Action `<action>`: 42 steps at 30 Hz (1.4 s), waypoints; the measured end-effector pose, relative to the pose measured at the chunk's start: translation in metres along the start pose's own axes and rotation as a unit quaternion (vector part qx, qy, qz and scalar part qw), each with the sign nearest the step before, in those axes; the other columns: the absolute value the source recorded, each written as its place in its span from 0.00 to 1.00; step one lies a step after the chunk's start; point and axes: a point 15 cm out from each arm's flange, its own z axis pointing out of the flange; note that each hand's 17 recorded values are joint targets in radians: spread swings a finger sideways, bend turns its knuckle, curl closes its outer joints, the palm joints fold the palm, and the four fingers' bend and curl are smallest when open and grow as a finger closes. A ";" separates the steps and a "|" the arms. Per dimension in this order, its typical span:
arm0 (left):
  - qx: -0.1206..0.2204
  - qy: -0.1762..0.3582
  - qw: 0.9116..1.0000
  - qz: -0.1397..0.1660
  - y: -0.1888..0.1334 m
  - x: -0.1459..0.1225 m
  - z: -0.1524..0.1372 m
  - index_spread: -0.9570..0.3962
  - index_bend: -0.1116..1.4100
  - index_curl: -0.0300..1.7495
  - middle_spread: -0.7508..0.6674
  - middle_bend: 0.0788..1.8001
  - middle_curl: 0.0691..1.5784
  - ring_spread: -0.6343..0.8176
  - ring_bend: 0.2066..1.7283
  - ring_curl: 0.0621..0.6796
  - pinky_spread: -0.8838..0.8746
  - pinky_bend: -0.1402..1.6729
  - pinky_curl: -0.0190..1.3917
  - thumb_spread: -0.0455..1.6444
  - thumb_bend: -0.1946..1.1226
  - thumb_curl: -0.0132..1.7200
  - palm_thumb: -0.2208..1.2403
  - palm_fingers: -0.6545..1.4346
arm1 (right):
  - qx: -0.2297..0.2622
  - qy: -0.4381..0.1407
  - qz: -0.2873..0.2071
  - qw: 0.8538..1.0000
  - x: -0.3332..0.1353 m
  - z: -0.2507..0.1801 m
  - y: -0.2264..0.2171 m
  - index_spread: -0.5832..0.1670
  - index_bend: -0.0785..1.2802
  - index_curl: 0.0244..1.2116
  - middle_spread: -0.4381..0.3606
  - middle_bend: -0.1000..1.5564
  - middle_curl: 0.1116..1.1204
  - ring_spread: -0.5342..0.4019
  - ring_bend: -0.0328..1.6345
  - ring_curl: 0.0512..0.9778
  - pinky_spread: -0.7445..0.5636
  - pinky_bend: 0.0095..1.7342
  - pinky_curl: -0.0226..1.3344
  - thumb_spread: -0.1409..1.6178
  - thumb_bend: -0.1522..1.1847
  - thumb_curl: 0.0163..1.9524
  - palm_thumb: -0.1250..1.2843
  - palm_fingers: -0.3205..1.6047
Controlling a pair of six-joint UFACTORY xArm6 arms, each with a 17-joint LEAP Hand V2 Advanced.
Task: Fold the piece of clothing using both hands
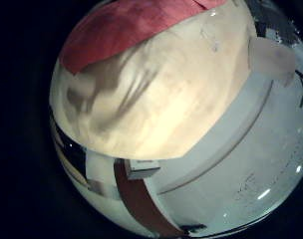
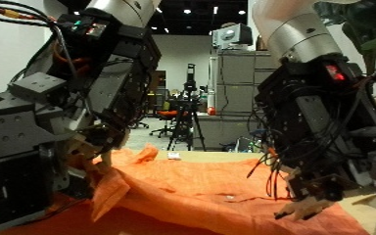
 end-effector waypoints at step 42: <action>-0.016 0.004 0.995 0.098 0.048 -0.032 -0.068 0.38 0.18 0.90 0.06 0.38 0.79 0.12 0.75 0.77 0.15 0.80 0.42 0.60 0.13 0.39 0.74 0.73 | 0.204 0.029 0.116 0.972 0.043 -0.119 0.056 0.37 0.73 0.59 0.35 0.74 0.56 0.32 0.77 0.54 0.29 0.69 0.44 0.38 0.76 0.78 0.78 0.82</action>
